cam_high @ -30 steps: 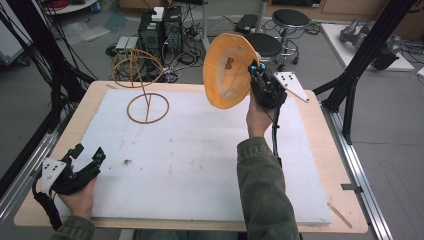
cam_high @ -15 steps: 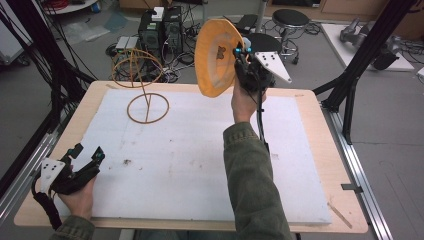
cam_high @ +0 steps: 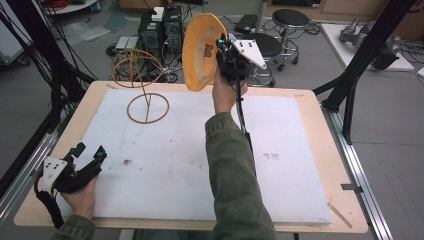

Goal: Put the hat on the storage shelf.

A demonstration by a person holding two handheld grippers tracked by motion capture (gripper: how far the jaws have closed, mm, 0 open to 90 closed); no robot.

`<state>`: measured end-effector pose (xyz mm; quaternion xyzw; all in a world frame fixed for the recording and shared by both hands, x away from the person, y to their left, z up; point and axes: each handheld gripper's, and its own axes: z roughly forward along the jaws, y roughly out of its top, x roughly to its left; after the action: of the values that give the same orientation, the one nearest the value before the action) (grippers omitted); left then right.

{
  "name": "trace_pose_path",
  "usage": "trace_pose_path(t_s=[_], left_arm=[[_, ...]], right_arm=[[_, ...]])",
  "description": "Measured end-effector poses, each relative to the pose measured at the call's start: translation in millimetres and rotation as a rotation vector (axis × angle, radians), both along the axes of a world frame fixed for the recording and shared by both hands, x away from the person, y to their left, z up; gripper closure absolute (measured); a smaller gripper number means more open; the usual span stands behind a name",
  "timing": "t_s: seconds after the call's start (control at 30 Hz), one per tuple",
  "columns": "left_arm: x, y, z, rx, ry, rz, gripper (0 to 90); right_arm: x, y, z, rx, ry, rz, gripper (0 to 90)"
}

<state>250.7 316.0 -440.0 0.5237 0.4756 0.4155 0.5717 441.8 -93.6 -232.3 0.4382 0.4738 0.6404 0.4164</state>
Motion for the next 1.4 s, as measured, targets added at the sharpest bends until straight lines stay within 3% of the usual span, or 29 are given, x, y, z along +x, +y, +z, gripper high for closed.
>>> trace_pose_path(t_s=[0.2,0.37,0.57,0.7,0.8,1.23,1.4], left_arm=[[2.7,-4.4,-0.6,0.011,-0.001,-0.015,30.1],[6.2,-3.9,-1.8,0.002,-0.002,-0.005,30.1],[8.2,-1.0,-2.9,0.018,0.006,-0.009,30.1],[8.4,4.3,-2.9,-0.008,0.005,0.002,30.2],[9.0,6.9,-1.9,-0.029,0.002,-0.006,30.1],[9.2,2.5,-0.4,-0.028,-0.005,-0.033,30.2],[8.9,2.4,-0.2,-0.029,-0.011,-0.032,30.1]], right_arm=[[5.7,12.4,5.0,0.016,-0.009,-0.008,86.1],[8.0,33.0,12.7,-0.043,-0.044,-0.021,86.1],[16.3,52.9,10.7,-0.054,-0.027,-0.022,86.1],[19.8,61.5,8.6,-0.055,-0.034,-0.015,86.2],[23.3,69.2,7.2,-0.058,-0.033,-0.006,86.2],[19.9,101.5,14.7,-0.029,-0.103,0.077,86.2],[15.1,124.7,16.0,-0.076,-0.117,0.121,86.1]])
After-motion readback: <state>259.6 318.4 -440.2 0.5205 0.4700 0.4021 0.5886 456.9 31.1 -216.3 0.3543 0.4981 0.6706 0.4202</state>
